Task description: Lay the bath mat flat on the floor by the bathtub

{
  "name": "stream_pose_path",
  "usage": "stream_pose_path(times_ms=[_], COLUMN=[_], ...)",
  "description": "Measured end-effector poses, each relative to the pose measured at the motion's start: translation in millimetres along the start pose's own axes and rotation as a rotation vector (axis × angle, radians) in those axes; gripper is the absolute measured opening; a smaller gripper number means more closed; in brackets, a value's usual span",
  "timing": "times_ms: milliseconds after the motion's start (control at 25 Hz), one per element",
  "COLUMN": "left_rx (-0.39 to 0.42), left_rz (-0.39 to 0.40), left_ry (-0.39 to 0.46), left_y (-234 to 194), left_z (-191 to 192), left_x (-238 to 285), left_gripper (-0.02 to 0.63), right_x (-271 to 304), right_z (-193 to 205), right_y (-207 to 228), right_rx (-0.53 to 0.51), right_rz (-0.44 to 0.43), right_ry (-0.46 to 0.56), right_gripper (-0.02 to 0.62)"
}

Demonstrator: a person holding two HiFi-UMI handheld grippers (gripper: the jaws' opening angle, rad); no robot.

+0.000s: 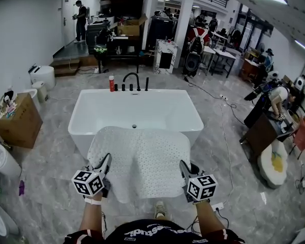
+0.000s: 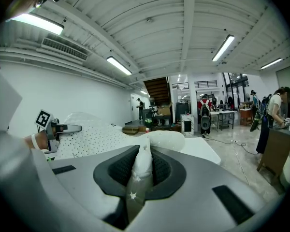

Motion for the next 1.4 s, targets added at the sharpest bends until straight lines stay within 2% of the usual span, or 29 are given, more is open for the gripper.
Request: stream_pose_path(times_ms=[320, 480, 880, 1120, 1400], left_rx=[0.006, 0.055, 0.130, 0.161, 0.156], left_rz=[-0.012, 0.001, -0.049, -0.065, -0.087], left_ry=[-0.012, -0.019, -0.065, -0.111, -0.161], left_y=[6.9, 19.6, 7.4, -1.0, -5.7], left_z=[2.3, 2.3, 25.0, 31.9, 65.8], left_x=[62.3, 102.2, 197.9, 234.4, 264.8], left_gripper=[0.025, 0.025, 0.023, 0.025, 0.025], right_x=[33.5, 51.2, 114.0, 147.6, 180.4], right_z=[-17.1, -25.4, -25.8, -27.8, 0.1], right_y=[59.8, 98.4, 189.5, 217.2, 243.9], right_rx=[0.015, 0.016, 0.025, 0.014, 0.019], right_rz=[-0.011, -0.007, -0.005, -0.012, -0.030], right_ry=[0.003, 0.003, -0.010, -0.035, -0.073], right_gripper=[0.049, 0.049, 0.048, 0.048, 0.048])
Point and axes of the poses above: the fingertips, and each gripper's own axes: x forward along the fingers, y to its right, z out of its underside, the point moved 7 cm from there along -x, backward along the fingers, and after that the axes turned 9 degrees about x, right-handed, at the moved point
